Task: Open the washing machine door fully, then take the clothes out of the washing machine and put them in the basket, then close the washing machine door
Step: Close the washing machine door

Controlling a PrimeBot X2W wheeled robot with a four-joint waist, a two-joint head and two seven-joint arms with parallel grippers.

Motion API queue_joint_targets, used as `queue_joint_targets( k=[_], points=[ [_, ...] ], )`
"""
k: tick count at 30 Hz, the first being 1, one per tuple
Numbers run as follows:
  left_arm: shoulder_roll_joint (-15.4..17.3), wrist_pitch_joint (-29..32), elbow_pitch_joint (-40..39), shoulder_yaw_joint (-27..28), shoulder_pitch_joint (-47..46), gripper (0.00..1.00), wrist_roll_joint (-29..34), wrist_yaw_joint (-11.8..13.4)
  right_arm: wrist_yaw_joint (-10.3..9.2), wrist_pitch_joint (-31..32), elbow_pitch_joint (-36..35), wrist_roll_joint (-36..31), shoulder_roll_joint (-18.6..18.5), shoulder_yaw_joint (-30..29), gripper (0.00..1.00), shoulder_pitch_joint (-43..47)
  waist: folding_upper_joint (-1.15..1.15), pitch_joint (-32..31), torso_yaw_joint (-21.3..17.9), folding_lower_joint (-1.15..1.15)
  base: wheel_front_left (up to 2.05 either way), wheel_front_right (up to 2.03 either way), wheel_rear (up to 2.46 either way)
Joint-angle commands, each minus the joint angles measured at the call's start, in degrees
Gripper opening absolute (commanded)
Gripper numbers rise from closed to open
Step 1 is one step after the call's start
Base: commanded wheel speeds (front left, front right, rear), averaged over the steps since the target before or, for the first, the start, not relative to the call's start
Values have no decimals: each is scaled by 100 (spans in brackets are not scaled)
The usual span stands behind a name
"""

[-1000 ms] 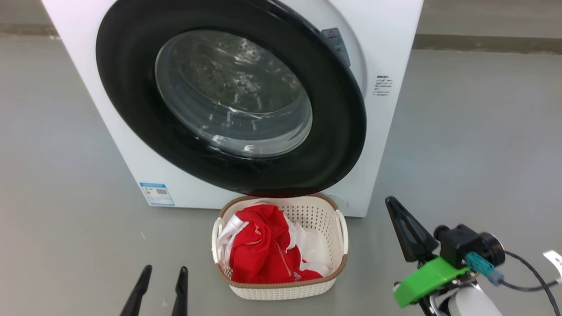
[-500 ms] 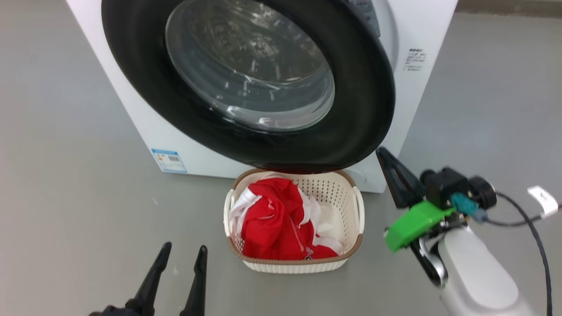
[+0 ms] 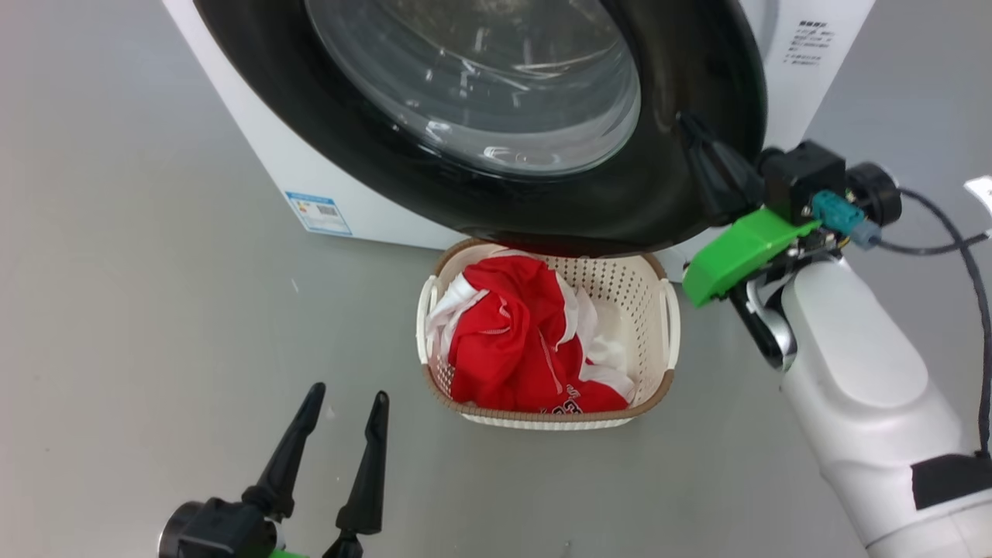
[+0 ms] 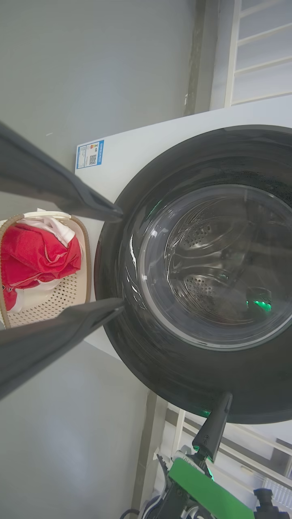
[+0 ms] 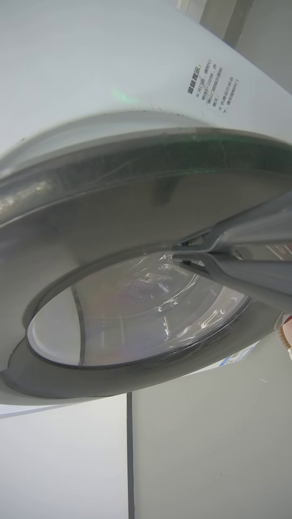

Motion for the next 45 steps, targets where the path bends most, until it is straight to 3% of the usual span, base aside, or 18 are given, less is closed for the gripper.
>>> queue_joint_targets(
  k=[1,13,33,45],
  points=[
    [19,-65,-103,130,-193,100,-30,-6,35,-37,-76,-27,68,57,0,-192,0,158,89,0,0,0,0],
    [-2,-76,-116,50,-423,100,-36,-17,35,-37,190,-489,59,-515,0,-807,0,537,171,0,0,0,0],
    [-11,-77,-141,-51,-779,100,-59,-28,35,-37,896,-868,-293,-1259,0,-2080,0,1029,270,0,0,0,0],
    [-11,-77,-101,-37,-813,100,-50,15,35,-37,773,-842,-168,-1295,0,-1949,0,913,173,0,0,0,0]
  ],
)
